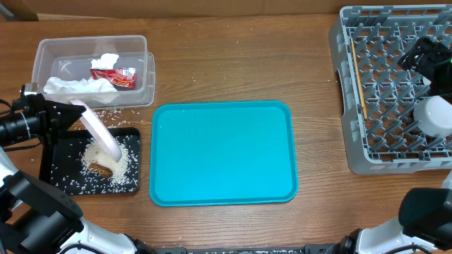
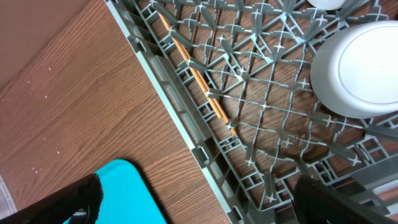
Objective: Sort waste into correct bins and load items into the dishwasher
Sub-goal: 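Tilt the plate with the left gripper to dump rice onto the black tray, then carry the emptied plate back and set it on the teal tray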
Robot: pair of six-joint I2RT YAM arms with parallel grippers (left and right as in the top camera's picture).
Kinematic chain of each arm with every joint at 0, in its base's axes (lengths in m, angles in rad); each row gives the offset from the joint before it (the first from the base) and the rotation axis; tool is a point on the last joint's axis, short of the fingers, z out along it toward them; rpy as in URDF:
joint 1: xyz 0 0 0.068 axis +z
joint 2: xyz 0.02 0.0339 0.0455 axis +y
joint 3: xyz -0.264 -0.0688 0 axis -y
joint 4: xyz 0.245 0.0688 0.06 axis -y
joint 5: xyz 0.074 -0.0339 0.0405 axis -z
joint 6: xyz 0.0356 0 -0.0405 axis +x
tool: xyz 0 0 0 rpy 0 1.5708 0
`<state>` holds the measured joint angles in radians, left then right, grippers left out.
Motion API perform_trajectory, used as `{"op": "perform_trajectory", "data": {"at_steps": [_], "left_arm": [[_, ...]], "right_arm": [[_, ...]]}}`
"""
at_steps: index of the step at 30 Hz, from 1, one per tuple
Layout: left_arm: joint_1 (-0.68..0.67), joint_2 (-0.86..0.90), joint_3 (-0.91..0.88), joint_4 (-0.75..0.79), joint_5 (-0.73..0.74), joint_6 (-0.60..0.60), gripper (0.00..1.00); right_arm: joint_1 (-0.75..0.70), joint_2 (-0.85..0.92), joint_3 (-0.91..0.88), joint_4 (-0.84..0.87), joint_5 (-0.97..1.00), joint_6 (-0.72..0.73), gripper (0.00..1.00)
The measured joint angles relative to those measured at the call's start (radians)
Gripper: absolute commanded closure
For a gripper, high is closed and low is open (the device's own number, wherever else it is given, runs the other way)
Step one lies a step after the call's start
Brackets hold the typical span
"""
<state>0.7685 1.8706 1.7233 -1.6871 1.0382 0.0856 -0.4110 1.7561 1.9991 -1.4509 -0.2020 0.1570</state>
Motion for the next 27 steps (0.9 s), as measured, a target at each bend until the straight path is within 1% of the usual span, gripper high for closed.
{"op": "perform_trajectory", "data": {"at_steps": [27], "left_arm": [[-0.001, -0.014, -0.005, 0.0, 0.021, -0.003, 0.96]], "right_arm": [[0.0, 0.0, 0.0, 0.0, 0.0, 0.0, 0.0]]}}
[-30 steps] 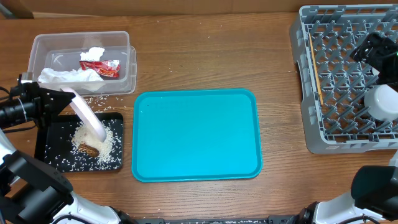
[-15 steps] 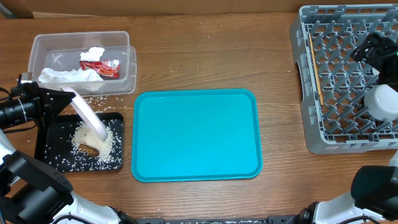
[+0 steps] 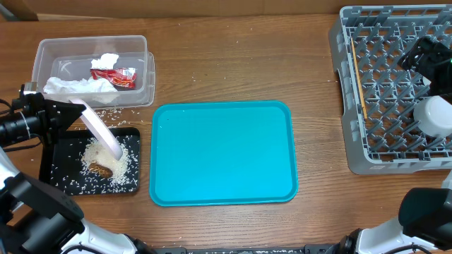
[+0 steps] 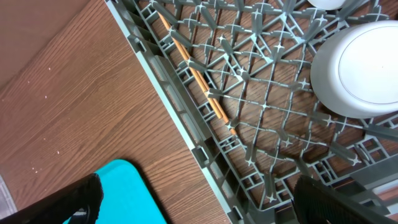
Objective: Sort waste into correct bins and load items into the dishwasher
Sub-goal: 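Carry the emptied plate back and set it on the teal tray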
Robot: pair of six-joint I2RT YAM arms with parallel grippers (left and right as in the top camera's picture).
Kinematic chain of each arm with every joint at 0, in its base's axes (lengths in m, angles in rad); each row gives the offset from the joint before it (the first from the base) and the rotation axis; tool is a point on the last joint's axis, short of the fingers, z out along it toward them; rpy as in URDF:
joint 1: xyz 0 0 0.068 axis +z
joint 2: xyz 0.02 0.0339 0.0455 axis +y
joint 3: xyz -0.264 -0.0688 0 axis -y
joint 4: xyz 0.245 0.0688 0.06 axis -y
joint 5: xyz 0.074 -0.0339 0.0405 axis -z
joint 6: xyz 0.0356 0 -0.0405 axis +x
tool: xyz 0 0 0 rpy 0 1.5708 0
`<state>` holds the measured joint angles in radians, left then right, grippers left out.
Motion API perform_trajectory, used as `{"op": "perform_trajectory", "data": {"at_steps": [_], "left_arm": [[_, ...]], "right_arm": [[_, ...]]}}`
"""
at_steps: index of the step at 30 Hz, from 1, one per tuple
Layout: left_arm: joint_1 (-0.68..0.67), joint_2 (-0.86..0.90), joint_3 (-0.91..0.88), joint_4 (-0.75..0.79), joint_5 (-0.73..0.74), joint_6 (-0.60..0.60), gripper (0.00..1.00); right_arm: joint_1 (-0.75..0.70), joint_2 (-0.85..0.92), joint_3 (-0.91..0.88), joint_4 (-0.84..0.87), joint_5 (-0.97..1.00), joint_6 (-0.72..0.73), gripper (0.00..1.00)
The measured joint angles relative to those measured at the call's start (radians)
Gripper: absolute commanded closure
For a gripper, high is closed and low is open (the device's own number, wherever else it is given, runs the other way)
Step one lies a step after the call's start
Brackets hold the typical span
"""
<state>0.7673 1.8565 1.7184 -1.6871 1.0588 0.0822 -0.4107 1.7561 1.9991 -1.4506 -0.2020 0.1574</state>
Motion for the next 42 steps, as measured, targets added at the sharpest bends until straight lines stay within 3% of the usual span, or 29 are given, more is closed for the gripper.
{"op": "perform_trajectory", "data": {"at_steps": [5, 13, 18, 28, 35, 42], "left_arm": [[-0.021, -0.069, -0.035, 0.001, -0.024, 0.0, 0.96], [-0.131, -0.398, -0.174, 0.001, -0.18, 0.0, 0.96], [-0.193, -0.546, -0.282, 0.114, -0.231, 0.0, 0.96], [-0.249, -0.578, -0.394, 0.312, -0.266, -0.093, 0.96], [-0.581, -0.578, -0.403, 0.447, -0.33, -0.18, 0.96], [-1.049, -0.499, -0.404, 0.67, -0.654, -0.42, 0.96]], "right_arm": [[0.0, 0.0, 0.0, 0.0, 0.0, 0.0, 0.0], [0.0, 0.0, 0.0, 0.0, 0.0, 0.0, 0.0], [0.0, 0.0, 0.0, 0.0, 0.0, 0.0, 0.0], [0.0, 0.0, 0.0, 0.0, 0.0, 0.0, 0.0], [0.0, 0.0, 0.0, 0.0, 0.0, 0.0, 0.0], [0.0, 0.0, 0.0, 0.0, 0.0, 0.0, 0.0]]}}
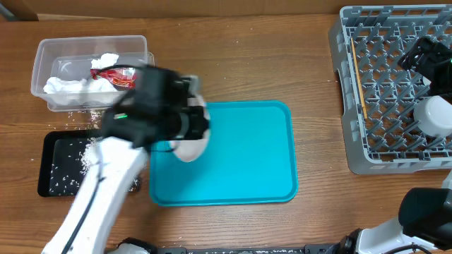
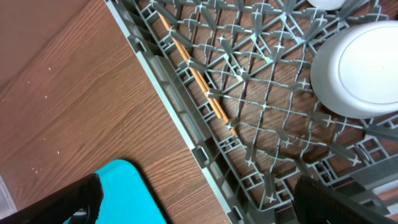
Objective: Sort waste into correct bins and load items into the dishwasher
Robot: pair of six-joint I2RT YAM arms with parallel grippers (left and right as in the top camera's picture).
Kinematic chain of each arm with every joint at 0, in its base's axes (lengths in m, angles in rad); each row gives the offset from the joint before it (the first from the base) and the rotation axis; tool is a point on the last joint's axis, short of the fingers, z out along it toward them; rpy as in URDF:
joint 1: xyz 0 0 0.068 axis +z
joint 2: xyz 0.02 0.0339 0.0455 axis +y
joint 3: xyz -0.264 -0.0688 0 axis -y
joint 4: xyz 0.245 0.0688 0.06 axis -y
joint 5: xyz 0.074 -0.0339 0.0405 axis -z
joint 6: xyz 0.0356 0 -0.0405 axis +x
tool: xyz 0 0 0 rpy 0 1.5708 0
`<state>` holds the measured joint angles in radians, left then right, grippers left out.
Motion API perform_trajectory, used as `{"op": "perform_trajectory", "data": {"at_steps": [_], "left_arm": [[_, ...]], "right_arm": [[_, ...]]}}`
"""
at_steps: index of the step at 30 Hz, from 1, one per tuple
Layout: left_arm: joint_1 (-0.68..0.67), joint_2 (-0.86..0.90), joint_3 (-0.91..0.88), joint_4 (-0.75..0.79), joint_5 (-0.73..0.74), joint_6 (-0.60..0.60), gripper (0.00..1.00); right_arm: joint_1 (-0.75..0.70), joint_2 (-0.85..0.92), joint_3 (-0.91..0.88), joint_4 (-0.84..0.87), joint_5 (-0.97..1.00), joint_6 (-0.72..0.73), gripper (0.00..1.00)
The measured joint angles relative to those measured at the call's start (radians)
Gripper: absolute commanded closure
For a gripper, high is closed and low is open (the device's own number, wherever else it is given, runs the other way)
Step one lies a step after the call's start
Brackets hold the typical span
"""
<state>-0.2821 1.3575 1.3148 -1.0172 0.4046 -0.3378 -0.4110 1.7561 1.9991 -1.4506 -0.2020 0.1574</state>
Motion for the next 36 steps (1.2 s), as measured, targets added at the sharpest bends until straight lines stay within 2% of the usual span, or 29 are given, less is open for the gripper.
{"op": "perform_trajectory", "data": {"at_steps": [1, 4, 11, 14, 16, 19, 21, 24, 32, 36], "left_arm": [[-0.1, 0.058, 0.0, 0.052, -0.07, -0.057, 0.96], [-0.23, 0.169, -0.001, 0.157, -0.146, -0.121, 0.96], [-0.422, 0.409, -0.001, 0.286, -0.236, -0.173, 0.95], [-0.452, 0.439, -0.002, 0.28, -0.256, -0.187, 0.86], [-0.456, 0.441, -0.002, 0.266, -0.261, -0.191, 0.69], [-0.456, 0.441, -0.002, 0.219, -0.268, -0.196, 0.57], [-0.455, 0.441, 0.003, 0.186, -0.274, -0.203, 0.56], [-0.441, 0.443, 0.065, 0.047, -0.293, -0.203, 0.56], [-0.309, 0.444, 0.463, -0.285, -0.414, -0.21, 0.55], [-0.201, 0.441, 0.618, -0.422, -0.483, -0.236, 0.5]], "right_arm": [[0.0, 0.0, 0.0, -0.001, 0.0, 0.0, 0.0], [0.0, 0.0, 0.0, 0.0, 0.0, -0.001, 0.0], [0.0, 0.0, 0.0, -0.001, 0.0, 0.0, 0.0], [0.0, 0.0, 0.0, 0.0, 0.0, 0.0, 0.0], [0.0, 0.0, 0.0, -0.001, 0.0, 0.0, 0.0], [0.0, 0.0, 0.0, 0.0, 0.0, 0.0, 0.0], [0.0, 0.0, 0.0, 0.0, 0.0, 0.0, 0.0], [0.0, 0.0, 0.0, 0.0, 0.0, 0.0, 0.0], [0.0, 0.0, 0.0, 0.0, 0.0, 0.0, 0.0], [0.0, 0.0, 0.0, 0.018, -0.005, 0.004, 0.0]]}}
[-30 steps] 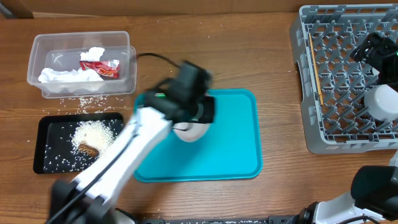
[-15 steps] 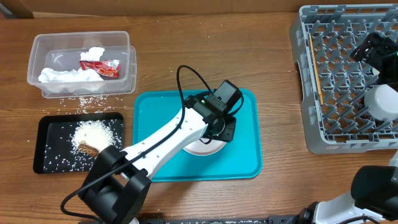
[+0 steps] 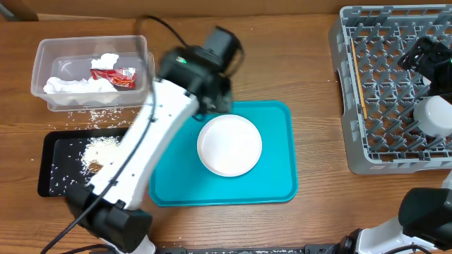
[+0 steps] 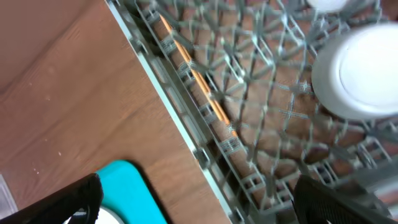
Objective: Sort waste into correct bins and load items into the dishwasher
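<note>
A white plate [image 3: 229, 144] lies flat on the teal tray [image 3: 275, 176]. My left gripper [image 3: 212, 102] hovers at the tray's far left edge, close to the plate's rim. Blur hides how its jaws stand. Over the left part of the grey dishwasher rack [image 3: 353, 152] my right gripper [image 4: 196, 208] is open and holds nothing. A white cup [image 4: 357, 68] and orange chopsticks [image 4: 193, 74] sit in the rack. Rice lies heaped in the black tray [image 3: 53, 144].
A clear bin [image 3: 42, 53] at the back left holds crumpled tissue and a red wrapper [image 3: 123, 74]. Loose rice grains are scattered on the wooden table between the bin and the black tray. My left arm [image 3: 141, 162] crosses above the black tray and the teal tray's left edge.
The plate was at my left gripper over the teal tray's left edge; now it lies flat mid-tray. The gripper has moved to the tray's far edge. The right wrist view is slightly blurred.
At the two oldest moments my left gripper held the plate tilted over the black tray, above a heap of rice. Then the arm had swung over to the teal tray with the plate. Now the plate rests on the tray. The right gripper stayed open over the rack.
</note>
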Robot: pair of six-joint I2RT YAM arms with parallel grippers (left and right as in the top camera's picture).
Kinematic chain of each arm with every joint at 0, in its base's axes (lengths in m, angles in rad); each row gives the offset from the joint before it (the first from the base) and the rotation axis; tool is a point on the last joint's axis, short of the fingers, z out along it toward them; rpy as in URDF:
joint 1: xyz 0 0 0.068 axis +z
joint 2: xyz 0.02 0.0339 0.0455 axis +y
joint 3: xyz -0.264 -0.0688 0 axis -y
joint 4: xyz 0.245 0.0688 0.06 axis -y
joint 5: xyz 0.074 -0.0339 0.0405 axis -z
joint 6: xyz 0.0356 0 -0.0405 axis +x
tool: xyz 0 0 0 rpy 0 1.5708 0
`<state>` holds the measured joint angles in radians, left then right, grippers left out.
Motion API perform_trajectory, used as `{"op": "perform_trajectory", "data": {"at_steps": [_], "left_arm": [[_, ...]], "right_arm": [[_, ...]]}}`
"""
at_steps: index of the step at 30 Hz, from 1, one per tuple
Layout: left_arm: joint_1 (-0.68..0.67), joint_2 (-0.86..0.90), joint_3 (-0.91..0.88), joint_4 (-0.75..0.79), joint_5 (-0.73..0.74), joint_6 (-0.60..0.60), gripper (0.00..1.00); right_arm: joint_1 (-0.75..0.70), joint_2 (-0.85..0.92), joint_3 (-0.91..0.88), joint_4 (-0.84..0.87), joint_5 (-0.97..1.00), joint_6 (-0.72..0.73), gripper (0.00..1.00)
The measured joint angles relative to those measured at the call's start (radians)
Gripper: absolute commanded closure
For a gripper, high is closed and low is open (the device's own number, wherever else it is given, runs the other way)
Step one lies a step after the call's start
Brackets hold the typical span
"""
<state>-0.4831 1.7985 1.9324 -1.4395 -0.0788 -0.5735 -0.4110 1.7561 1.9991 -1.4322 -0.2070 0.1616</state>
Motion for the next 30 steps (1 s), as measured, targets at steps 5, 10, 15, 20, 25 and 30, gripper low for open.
{"op": "perform_trajectory", "data": {"at_steps": [5, 10, 15, 20, 25, 30], "left_arm": [[0.179, -0.022, 0.076, -0.127, -0.093, -0.024, 0.0], [0.372, -0.033, 0.082, -0.225, -0.148, -0.03, 0.0], [0.547, -0.033, 0.082, -0.245, -0.169, -0.03, 0.0], [0.631, -0.033, 0.083, -0.226, -0.165, -0.03, 0.0], [0.649, -0.033, 0.084, -0.208, -0.164, -0.03, 0.0], [0.649, -0.033, 0.084, -0.206, -0.16, -0.03, 0.0]], "right_arm": [[0.0, 0.0, 0.0, 0.083, -0.059, 0.014, 0.0], [0.0, 0.0, 0.0, 0.081, -0.179, 0.022, 0.0], [0.023, 0.0, 0.0, 0.025, -0.455, 0.019, 0.0], [0.2, 0.003, -0.011, -0.013, -0.403, -0.007, 0.01], [0.488, 0.011, -0.172, 0.044, -0.129, 0.056, 0.02], [0.693, 0.035, -0.431, 0.187, 0.029, 0.154, 0.21]]}}
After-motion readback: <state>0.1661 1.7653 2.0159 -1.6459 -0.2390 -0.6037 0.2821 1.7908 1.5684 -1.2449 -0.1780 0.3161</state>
